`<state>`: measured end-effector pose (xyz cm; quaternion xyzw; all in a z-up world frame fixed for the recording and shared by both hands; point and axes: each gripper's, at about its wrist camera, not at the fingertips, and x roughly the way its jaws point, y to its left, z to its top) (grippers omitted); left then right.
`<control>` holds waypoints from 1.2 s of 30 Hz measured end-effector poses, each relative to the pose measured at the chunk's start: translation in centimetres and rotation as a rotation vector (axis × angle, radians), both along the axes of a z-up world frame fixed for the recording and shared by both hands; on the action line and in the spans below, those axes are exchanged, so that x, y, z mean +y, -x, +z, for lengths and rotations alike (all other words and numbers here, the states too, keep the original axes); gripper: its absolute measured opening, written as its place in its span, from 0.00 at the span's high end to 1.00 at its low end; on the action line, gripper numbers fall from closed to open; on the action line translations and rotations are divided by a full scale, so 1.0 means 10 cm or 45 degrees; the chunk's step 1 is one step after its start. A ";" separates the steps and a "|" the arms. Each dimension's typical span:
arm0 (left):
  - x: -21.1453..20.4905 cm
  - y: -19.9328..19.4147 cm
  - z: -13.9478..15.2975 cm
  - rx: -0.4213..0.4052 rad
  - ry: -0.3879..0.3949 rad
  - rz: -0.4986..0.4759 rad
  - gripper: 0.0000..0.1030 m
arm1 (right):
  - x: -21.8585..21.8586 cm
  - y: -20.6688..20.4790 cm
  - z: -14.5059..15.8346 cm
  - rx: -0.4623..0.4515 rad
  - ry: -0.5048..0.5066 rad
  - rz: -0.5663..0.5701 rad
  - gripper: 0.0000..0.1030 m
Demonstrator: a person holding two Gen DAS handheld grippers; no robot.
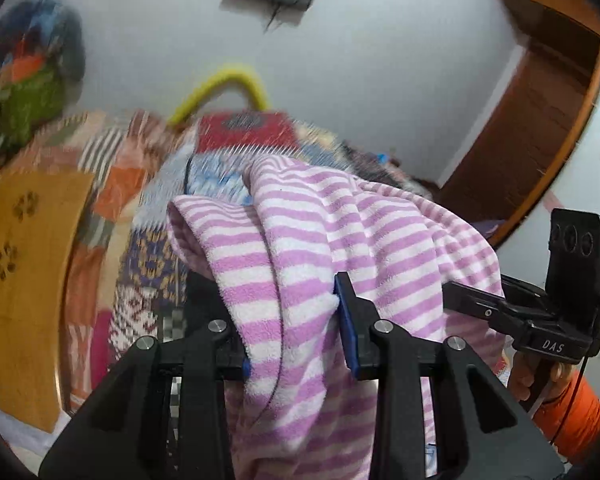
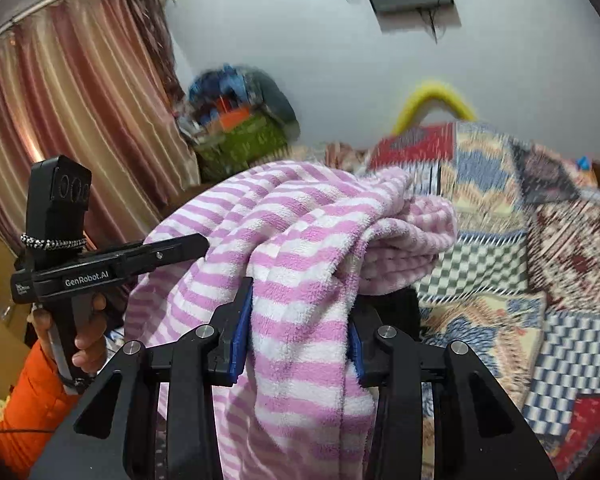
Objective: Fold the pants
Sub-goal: 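Lower the folded pants onto the quilt and open both grippers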
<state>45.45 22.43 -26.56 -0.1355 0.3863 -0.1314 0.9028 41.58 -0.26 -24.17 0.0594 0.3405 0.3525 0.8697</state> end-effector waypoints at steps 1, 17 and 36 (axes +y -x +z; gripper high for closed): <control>0.07 -0.12 -0.22 0.058 0.009 0.012 0.67 | 0.05 -0.08 -0.11 0.024 0.019 0.001 0.65; 0.41 -0.19 -1.08 0.236 -0.252 0.144 0.55 | 0.04 -0.18 -0.90 0.069 0.428 -0.029 0.63; 0.04 -0.45 -1.10 0.301 -0.372 0.251 0.98 | 0.13 -0.55 -1.03 0.127 0.377 -0.109 0.74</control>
